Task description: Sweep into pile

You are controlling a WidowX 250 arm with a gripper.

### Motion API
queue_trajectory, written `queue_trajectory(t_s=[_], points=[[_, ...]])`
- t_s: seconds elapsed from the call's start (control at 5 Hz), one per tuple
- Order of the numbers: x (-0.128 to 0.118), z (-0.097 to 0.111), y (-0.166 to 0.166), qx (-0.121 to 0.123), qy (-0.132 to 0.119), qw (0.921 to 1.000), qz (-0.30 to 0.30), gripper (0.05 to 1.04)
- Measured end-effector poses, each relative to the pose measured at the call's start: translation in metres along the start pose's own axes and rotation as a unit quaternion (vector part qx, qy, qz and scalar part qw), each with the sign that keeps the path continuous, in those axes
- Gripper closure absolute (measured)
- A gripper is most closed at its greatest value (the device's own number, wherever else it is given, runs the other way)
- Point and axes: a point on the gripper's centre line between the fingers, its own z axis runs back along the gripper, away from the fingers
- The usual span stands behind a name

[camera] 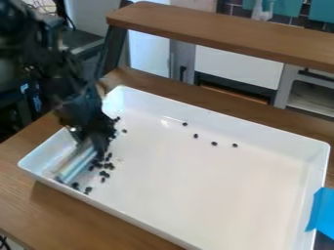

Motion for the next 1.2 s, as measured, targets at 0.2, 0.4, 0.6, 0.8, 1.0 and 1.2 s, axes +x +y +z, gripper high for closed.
queue_trajectory(t_s=[0.2,0.4,0.6,0.8,1.0,1.2], points=[[0.003,0.009,0.028,0.002,-0.016,0.9998,-0.014,0.706],[0.000,0.010,0.027,-0.014,-0.012,0.9998,-0.009,0.706],[0.001,0.023,-0.005,-0.050,0.019,0.9980,0.034,0.706],[0.009,0.020,-0.061,-0.046,0.030,0.9969,0.056,0.706],[0.003,0.007,-0.083,-0.022,0.014,0.9971,0.072,0.706],[-0.007,-0.012,-0.091,0.000,-0.020,0.9985,0.051,0.706]])
